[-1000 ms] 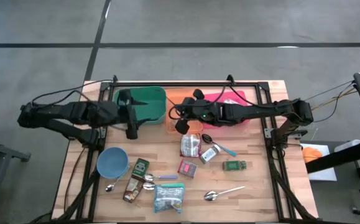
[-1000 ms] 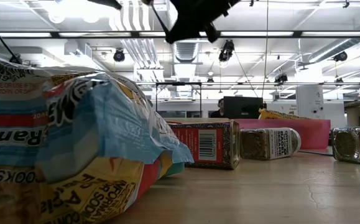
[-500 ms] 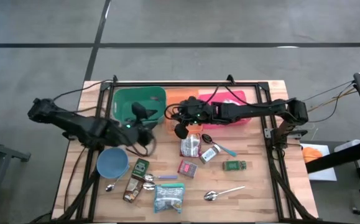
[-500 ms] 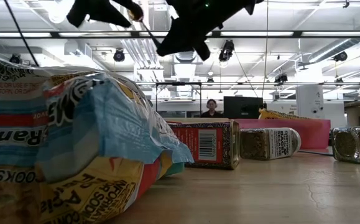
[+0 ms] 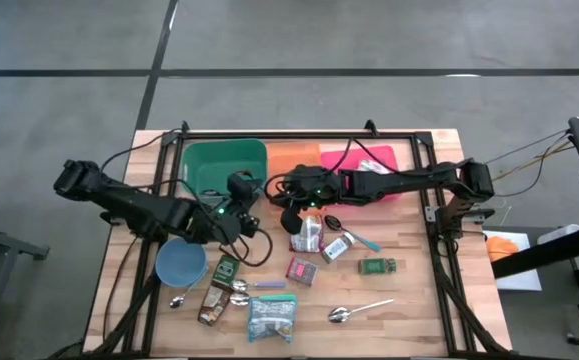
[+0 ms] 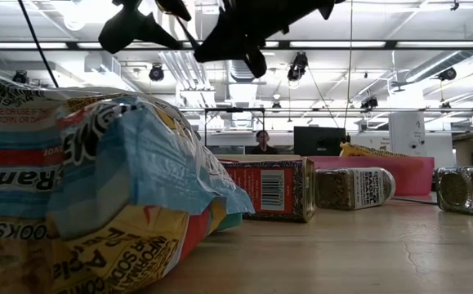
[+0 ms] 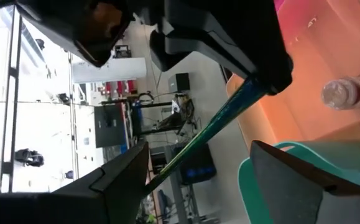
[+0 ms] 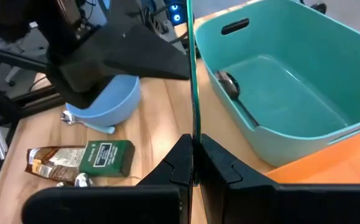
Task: Pick & Place Food Item
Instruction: Put the blue spoon into the green bin
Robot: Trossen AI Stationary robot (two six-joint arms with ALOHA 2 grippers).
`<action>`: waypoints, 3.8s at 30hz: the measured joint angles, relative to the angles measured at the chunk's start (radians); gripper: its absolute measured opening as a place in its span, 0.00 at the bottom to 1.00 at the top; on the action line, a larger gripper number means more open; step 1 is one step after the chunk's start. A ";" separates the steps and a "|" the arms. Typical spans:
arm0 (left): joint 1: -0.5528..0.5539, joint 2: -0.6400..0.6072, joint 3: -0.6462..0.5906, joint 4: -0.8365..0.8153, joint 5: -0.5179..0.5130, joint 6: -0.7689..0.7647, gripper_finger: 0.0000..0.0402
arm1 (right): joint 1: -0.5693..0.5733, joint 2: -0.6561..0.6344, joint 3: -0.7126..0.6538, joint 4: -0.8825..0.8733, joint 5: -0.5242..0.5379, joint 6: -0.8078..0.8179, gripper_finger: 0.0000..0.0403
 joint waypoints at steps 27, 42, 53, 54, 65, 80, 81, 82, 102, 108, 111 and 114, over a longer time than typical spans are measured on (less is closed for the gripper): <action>0.000 0.000 -0.005 -0.099 -0.047 0.128 0.01 | 0.019 -0.002 -0.004 0.014 -0.041 -0.037 0.02; 0.006 -0.009 0.000 -0.106 -0.050 -0.105 0.00 | 0.024 0.000 0.002 0.061 -0.082 -0.170 0.40; 0.054 -0.126 0.000 -0.279 0.018 -0.476 0.00 | 0.022 -0.007 0.006 0.056 -0.058 -0.180 0.60; 0.062 -0.137 0.000 -0.299 0.039 -0.506 0.00 | 0.022 -0.007 0.006 0.054 -0.057 -0.179 0.60; 0.334 -0.170 -0.004 -0.497 0.288 -0.790 0.00 | 0.030 -0.007 -0.012 -0.010 -0.054 -0.159 0.60; 0.643 -0.171 -0.148 -0.433 0.598 -0.756 0.00 | 0.045 -0.007 -0.018 -0.055 -0.052 -0.236 0.60; 0.643 -0.171 -0.159 -0.420 0.604 -0.752 0.00 | 0.045 -0.007 -0.018 -0.055 -0.051 -0.241 0.60; 0.643 -0.171 -0.172 -0.406 0.604 -0.749 0.00 | 0.045 -0.007 -0.018 -0.055 -0.051 -0.244 0.60; 0.660 -0.170 -0.308 -0.223 0.745 -0.766 0.00 | 0.045 -0.007 -0.023 -0.050 -0.053 -0.293 0.60; 0.664 -0.168 -0.323 -0.197 0.807 -0.791 0.00 | 0.045 -0.007 -0.023 -0.048 -0.054 -0.291 0.60; 0.669 -0.155 -0.323 -0.183 0.825 -0.794 0.00 | 0.045 -0.007 -0.023 -0.048 -0.054 -0.288 0.60; 0.681 -0.129 -0.323 -0.175 0.844 -0.794 0.00 | 0.045 -0.007 -0.023 -0.050 -0.055 -0.289 0.60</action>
